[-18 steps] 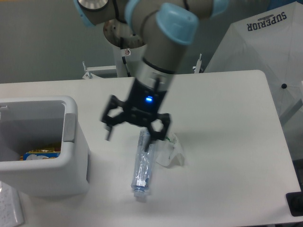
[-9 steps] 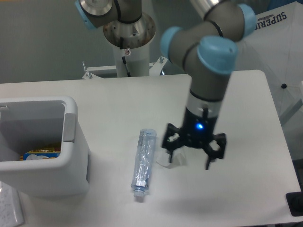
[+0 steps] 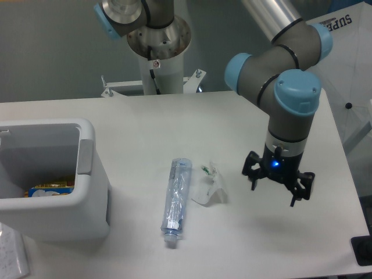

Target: Open the trash can

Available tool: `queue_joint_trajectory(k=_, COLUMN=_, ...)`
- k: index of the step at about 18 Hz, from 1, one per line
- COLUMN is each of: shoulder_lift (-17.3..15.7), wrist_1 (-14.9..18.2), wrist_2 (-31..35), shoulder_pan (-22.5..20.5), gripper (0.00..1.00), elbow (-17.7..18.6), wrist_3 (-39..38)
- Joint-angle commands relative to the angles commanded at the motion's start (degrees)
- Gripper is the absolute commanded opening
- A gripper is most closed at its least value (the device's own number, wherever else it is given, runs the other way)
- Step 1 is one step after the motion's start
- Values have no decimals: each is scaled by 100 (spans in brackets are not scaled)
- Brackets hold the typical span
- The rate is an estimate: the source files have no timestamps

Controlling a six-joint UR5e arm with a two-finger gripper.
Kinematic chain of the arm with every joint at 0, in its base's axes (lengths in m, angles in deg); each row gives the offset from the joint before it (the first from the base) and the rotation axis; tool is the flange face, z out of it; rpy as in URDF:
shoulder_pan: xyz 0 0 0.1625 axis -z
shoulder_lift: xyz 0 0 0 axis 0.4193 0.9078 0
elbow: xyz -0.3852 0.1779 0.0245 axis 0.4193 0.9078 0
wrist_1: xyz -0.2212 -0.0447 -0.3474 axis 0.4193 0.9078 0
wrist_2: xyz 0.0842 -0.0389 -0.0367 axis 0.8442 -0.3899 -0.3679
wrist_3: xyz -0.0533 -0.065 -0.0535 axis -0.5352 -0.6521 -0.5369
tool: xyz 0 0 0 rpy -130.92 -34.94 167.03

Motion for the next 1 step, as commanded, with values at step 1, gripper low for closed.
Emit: queue_joint_trajectory(k=1, shoulder_lift=0, wrist_1=35, wrist_2=78, shoulder_pan=8, gripper=100, elbow=44, wrist_3=26)
